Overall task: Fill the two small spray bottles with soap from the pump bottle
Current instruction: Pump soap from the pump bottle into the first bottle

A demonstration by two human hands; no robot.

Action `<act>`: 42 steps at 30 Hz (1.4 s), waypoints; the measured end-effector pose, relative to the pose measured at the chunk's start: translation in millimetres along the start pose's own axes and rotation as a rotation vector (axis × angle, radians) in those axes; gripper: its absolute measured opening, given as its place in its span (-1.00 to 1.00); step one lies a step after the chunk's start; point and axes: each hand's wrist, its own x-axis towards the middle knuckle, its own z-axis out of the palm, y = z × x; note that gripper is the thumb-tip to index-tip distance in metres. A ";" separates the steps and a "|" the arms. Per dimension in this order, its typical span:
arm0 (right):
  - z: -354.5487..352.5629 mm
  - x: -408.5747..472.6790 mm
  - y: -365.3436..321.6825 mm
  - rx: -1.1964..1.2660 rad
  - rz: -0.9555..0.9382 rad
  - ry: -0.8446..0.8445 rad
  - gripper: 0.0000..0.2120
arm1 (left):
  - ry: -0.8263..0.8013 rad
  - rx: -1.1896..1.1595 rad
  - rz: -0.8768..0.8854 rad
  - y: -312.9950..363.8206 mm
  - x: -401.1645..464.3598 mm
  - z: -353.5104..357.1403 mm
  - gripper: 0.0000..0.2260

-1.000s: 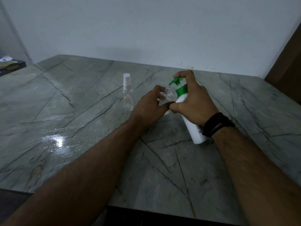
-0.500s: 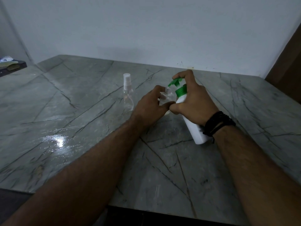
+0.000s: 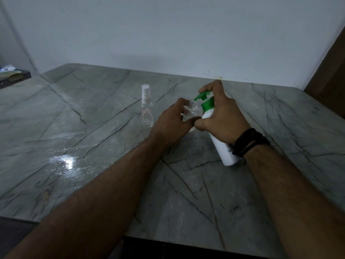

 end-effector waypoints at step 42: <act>3.0 -0.2 0.6 -0.038 0.003 0.020 -0.28 | 0.003 -0.007 0.011 -3.9 1.1 0.6 -0.61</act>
